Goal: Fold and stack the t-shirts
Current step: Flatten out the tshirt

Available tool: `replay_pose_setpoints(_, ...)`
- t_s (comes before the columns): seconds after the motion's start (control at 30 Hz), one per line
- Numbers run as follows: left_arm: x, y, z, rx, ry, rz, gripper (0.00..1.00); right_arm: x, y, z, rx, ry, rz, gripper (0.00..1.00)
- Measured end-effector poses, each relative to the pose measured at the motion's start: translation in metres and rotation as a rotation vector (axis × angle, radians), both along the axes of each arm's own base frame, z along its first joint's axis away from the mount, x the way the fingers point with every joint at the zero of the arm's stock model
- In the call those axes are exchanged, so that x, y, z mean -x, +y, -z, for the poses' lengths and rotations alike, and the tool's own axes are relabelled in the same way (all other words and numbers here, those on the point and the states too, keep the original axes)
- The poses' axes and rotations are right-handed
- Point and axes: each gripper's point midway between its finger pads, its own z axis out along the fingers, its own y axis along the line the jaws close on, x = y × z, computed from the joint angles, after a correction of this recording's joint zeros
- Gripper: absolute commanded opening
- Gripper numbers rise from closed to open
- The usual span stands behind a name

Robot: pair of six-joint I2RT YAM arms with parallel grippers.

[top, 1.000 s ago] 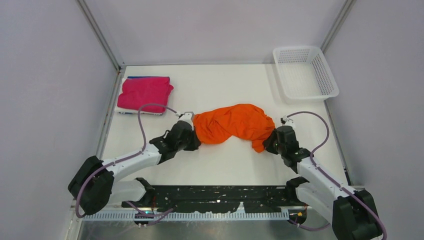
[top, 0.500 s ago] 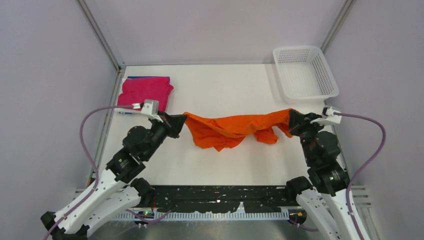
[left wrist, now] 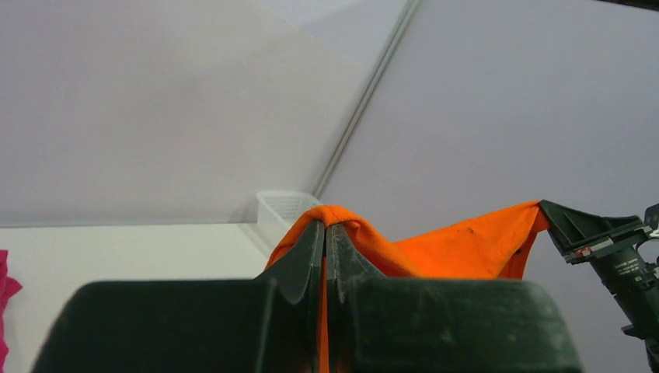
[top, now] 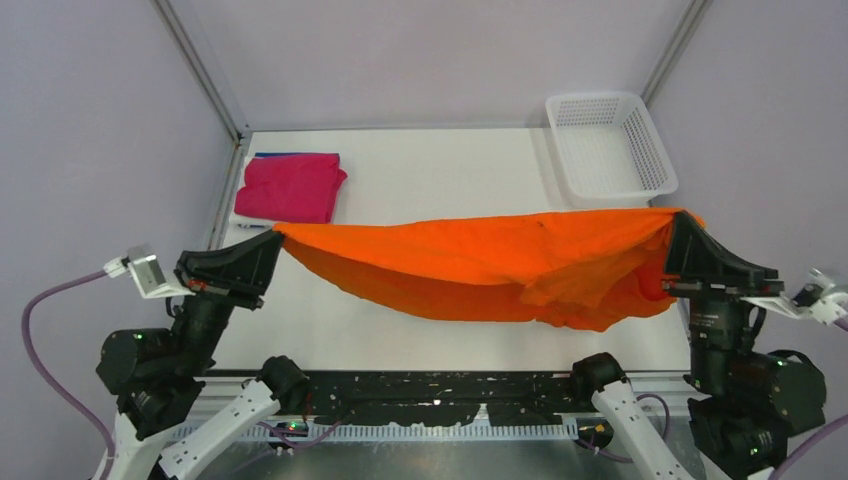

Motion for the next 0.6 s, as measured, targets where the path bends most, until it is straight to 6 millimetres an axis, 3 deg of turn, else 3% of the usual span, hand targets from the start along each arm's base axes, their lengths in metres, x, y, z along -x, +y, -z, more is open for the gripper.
replay_pose_setpoints(0.17, 0.028, 0.016, -0.025, 0.037, -0.078, 0.034, 0.00, 0.048, -0.008, -0.039, -0.023, -0.143, -0.035, 0.05)
replay_pose_setpoints(0.33, 0.037, 0.024, -0.033, 0.035, -0.097, 0.029, 0.00, 0.076, -0.013, -0.057, -0.030, -0.202, -0.052, 0.05)
replay_pose_setpoints(0.5, 0.025, 0.030, -0.022, 0.032, -0.048, -0.034, 0.00, 0.077, -0.016, -0.055, -0.040, -0.187, -0.042, 0.05)
replay_pose_setpoints(0.6, -0.004, 0.034, -0.002, 0.023, 0.045, -0.151, 0.00, 0.059, -0.016, -0.048, -0.044, -0.130, -0.017, 0.05)
